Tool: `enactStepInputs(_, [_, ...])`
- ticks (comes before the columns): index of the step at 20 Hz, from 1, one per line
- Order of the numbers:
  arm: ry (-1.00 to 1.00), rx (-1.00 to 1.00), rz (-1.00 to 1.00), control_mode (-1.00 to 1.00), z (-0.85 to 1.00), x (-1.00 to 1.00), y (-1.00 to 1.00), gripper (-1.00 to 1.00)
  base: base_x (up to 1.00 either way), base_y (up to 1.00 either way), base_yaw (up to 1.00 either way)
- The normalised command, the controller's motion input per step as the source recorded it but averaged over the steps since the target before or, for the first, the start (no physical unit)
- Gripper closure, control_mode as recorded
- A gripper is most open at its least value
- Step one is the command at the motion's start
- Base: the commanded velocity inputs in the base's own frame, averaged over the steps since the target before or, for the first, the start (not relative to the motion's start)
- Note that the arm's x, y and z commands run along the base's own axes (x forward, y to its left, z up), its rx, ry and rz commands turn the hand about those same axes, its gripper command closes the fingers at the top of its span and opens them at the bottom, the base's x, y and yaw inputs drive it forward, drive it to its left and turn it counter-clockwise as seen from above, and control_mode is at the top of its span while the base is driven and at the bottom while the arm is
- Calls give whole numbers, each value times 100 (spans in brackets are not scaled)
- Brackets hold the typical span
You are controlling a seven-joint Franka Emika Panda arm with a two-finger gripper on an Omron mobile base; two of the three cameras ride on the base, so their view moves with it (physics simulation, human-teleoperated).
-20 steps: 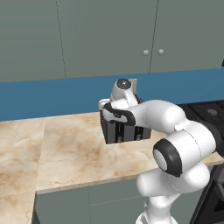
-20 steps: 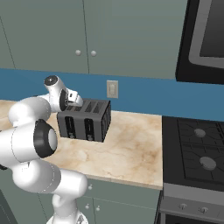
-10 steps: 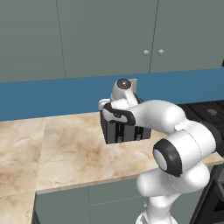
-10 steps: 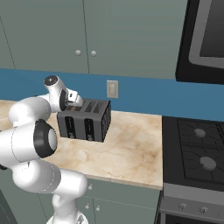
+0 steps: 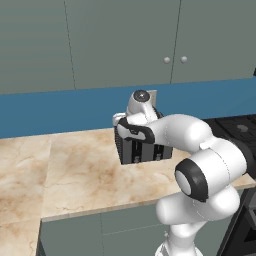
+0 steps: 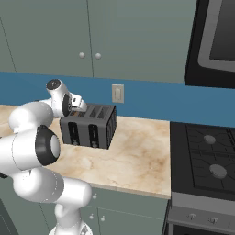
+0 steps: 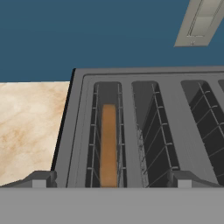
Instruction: Start the toaster. Once the lever pops up, take the bread to the plate on the dining counter.
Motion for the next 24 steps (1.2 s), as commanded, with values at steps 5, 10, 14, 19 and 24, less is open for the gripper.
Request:
enactStepInputs(5, [0, 0, 0, -100, 0, 0, 0, -100, 0, 0, 0])
enactStepInputs(10, [0, 0, 0, -100, 0, 0, 0, -100, 0, 0, 0])
enactStepInputs(14, [0, 0, 0, -100, 0, 0, 0, -100, 0, 0, 0])
enactStepInputs(19, [0, 0, 0, -100, 0, 0, 0, -100, 0, 0, 0])
enactStepInputs(24, [0, 0, 0, -100, 0, 0, 0, -100, 0, 0, 0])
